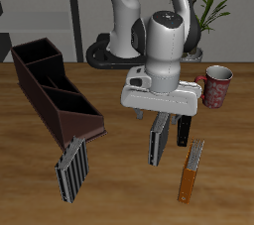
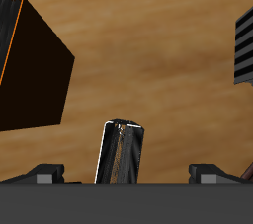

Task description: Place the left striped book into the right desk caddy's front compartment

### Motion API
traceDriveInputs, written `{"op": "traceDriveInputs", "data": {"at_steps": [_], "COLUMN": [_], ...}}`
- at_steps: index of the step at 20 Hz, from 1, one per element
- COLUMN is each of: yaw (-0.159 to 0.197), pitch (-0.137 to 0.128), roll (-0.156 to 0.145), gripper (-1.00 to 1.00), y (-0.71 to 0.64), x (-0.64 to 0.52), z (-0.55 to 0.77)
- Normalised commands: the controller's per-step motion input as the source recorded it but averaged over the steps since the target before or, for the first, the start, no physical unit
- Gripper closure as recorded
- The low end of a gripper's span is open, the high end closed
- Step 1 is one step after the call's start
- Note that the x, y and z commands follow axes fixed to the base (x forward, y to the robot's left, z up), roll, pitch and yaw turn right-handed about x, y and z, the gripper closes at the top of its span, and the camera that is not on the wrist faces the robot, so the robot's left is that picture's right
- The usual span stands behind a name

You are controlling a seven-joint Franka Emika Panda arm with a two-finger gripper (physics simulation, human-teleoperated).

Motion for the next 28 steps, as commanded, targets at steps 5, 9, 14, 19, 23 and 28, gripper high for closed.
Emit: {"op": "traceDriveInputs", "data": {"at_steps": [5, 9, 14, 19, 23, 28], "yaw": [-0.024, -0.003, -0.021, -0.004, 0.001, 0.023], "pitch": [0.037, 0.017, 0.037, 0.006, -0.023, -0.072], "roll": [-0.004, 0.012, 0.004, -0.007, 0.013, 0.004], "gripper": [-1.00, -1.00, 1.00, 1.00, 1.00, 1.00], "y": [-0.01, 0.02, -0.06, -0.09, -0.03, -0.15], "x": [0.03, 0.02, 0.05, 0.02, -0.08, -0.21], "z": [-0.18, -0.12, -0.18, -0.04, 0.10, 0.41]}}
